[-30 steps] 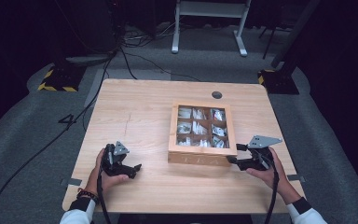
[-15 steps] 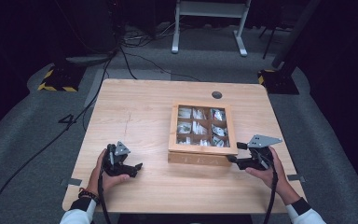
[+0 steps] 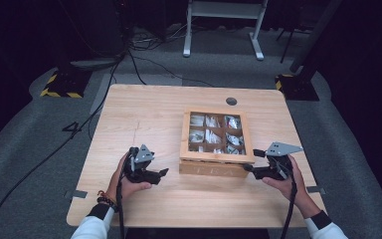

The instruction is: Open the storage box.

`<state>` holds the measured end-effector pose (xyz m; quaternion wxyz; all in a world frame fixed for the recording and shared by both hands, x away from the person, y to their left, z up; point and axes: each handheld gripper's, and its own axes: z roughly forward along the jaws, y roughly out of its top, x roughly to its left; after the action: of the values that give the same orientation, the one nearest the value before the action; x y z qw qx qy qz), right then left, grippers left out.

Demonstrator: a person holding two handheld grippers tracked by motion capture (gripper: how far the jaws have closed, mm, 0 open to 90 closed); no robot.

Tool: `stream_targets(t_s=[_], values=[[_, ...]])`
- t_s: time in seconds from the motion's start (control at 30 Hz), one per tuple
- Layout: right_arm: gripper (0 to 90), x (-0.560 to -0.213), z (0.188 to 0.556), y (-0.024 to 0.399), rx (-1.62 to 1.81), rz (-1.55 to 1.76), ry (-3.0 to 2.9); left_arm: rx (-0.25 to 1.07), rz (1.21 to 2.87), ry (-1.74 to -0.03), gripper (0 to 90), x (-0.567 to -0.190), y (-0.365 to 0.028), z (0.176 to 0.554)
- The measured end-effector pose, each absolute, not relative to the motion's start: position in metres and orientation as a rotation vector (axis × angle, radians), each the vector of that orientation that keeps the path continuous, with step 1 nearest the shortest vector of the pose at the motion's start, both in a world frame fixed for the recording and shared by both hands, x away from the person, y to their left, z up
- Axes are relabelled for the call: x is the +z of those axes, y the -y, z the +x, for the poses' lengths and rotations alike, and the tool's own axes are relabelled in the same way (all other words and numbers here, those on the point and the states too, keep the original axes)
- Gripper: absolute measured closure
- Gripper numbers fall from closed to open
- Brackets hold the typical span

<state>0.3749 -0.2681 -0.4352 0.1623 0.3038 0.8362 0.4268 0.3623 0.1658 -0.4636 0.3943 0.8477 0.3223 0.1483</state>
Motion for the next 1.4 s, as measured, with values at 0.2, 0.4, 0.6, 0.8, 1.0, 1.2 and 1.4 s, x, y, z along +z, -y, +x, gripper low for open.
stream_targets(t_s=[0.2,0.4,0.6,0.8,1.0,1.2,1.4], values=[[31.2,-0.432,0.375,0.269,1.235,0.873,-2.375,0.410,2.131,-0.749,20.1,-0.450,-0.148,0.364],[31.1,-0.425,0.375,0.270,1.252,0.869,-2.358,0.444,2.095,-0.694,20.1,-0.435,-0.134,0.367],[30.4,-0.421,0.377,0.270,1.260,0.863,-2.352,0.468,2.086,-0.634,22.5,-0.425,-0.118,0.372],[29.8,-0.419,0.378,0.270,1.274,0.873,-2.351,0.491,2.084,-0.610,24.5,-0.423,-0.108,0.376],[29.5,-0.415,0.379,0.270,1.289,0.878,-2.341,0.523,2.074,-0.588,25.2,-0.417,-0.103,0.378],[29.8,-0.409,0.381,0.271,1.319,0.881,-2.313,0.573,2.049,-0.563,25.7,-0.410,-0.099,0.380],[30.9,-0.401,0.381,0.274,1.347,0.883,-2.278,0.601,2.035,-0.540,26.8,-0.404,-0.099,0.382]])
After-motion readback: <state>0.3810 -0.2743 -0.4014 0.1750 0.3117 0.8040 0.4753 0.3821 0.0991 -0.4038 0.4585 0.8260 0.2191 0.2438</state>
